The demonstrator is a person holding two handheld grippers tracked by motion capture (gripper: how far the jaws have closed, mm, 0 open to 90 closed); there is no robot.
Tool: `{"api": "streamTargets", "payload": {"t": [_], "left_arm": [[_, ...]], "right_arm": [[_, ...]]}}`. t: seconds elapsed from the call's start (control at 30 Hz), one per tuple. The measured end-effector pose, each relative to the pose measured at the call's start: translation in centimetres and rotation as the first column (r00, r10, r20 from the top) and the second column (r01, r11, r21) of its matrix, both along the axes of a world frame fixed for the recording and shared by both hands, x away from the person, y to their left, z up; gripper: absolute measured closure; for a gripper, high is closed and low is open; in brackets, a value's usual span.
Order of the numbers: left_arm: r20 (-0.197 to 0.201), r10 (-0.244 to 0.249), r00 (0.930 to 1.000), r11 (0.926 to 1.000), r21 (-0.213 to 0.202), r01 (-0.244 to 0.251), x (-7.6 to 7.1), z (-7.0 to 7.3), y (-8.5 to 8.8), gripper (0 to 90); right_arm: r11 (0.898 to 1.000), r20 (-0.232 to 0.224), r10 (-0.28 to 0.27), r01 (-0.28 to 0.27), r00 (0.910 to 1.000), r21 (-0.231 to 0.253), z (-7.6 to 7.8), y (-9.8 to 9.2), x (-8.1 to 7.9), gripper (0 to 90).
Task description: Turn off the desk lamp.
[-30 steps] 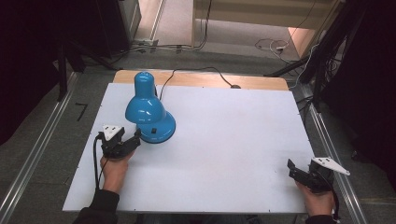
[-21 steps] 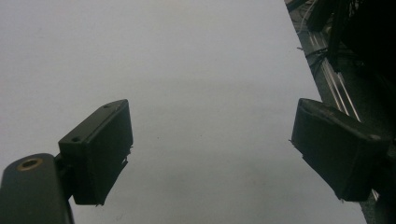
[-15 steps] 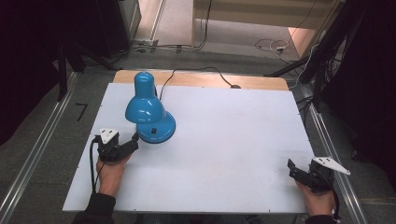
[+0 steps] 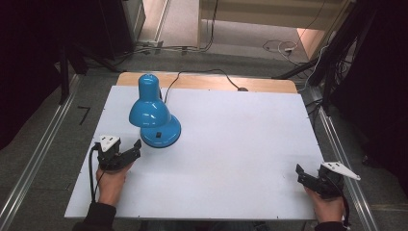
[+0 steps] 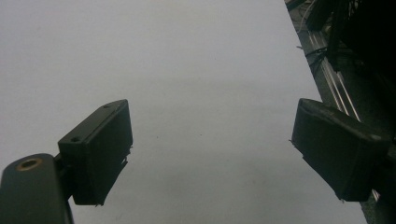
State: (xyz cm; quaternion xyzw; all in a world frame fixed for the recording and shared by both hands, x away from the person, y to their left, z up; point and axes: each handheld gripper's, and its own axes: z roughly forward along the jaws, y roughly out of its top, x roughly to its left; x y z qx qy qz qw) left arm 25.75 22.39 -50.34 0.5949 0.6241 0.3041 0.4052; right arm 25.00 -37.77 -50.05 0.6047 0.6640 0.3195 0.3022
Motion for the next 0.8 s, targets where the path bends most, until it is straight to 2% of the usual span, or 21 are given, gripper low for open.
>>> {"api": "streamTargets", "payload": {"t": [0.33,0.8], "left_arm": [[0.013,-0.009,0.9999,0.9999,0.006,0.008,-0.8,0.3,0.1,24.7],[0.01,-0.013,0.9999,0.9999,0.007,0.013,-2.3,0.6,0.8,24.6]], "right_arm": [[1.0,0.001,0.0,0.0,1.0,-0.001,0.0,0.0,0.0,11.0],[1.0,0.002,0.0,0.0,1.0,0.0,0.0,0.0,0.0,11.1]]}}
